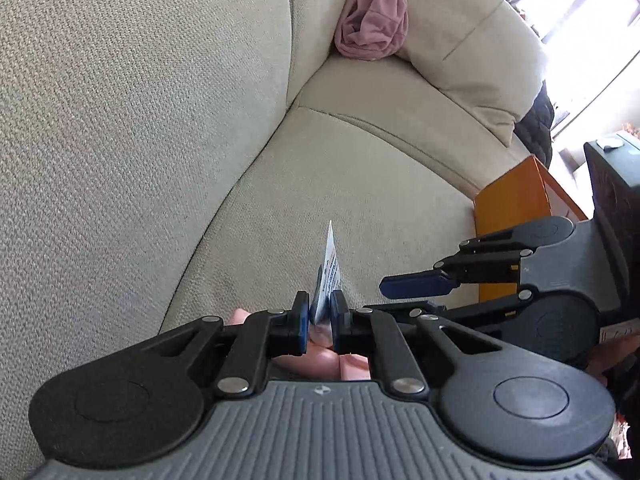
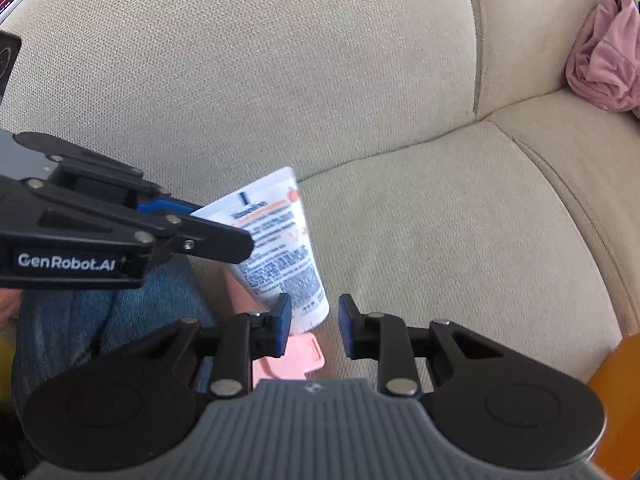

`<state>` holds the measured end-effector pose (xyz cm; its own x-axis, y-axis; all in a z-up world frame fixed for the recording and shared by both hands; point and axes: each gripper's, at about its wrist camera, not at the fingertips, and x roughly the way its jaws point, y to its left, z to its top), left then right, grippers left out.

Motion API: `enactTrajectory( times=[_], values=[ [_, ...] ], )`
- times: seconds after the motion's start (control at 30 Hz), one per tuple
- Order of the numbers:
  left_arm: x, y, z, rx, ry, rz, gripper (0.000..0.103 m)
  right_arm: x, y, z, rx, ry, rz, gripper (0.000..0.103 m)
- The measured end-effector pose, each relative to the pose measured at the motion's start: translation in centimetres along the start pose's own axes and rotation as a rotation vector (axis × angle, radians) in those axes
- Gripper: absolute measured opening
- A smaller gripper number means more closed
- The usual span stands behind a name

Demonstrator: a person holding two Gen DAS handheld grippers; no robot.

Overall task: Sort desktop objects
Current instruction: 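Grasp the Vaseline tube with the left tool while the right tool grasps the pink item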

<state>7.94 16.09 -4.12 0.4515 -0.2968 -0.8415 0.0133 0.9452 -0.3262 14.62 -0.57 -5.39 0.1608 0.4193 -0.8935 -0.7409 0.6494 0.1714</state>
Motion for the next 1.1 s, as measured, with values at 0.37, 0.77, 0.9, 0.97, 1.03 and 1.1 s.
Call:
enactTrajectory(
  times=[0.37, 0.77, 0.9, 0.97, 1.03, 1.1],
  values=[
    [-2.1, -0.3, -1.2, -0.039, -0.059, 0.092, 0.011, -1.4, 1.1, -3.5, -0.003, 0.010, 0.079, 0.031],
    [-5.9, 0.4, -1.3, -0.078, -0.156, 0.106, 0.010, 0.5, 4.4, -3.9, -0.300, 0.103, -0.007, 0.033],
    [-6.0, 0.2, -1.4, -0.062, -0.145, 0.116, 0.010, 1.0, 4.5, -3.4, -0.325, 0.077, -0.007, 0.035],
    [-5.7, -0.1, -1.4, -0.053, -0.123, 0.122, 0.010, 1.1, 4.4, -3.3, -0.337, 0.055, -0.014, 0.034],
    [-5.6, -0.1, -1.7, -0.052, -0.106, 0.133, 0.010, 1.0, 4.6, -3.1, -0.337, 0.040, -0.023, 0.034],
    [-5.6, 0.2, -2.1, -0.061, -0.090, 0.142, 0.010, 1.0, 4.8, -2.8, -0.339, 0.025, -0.030, 0.033]
  ],
)
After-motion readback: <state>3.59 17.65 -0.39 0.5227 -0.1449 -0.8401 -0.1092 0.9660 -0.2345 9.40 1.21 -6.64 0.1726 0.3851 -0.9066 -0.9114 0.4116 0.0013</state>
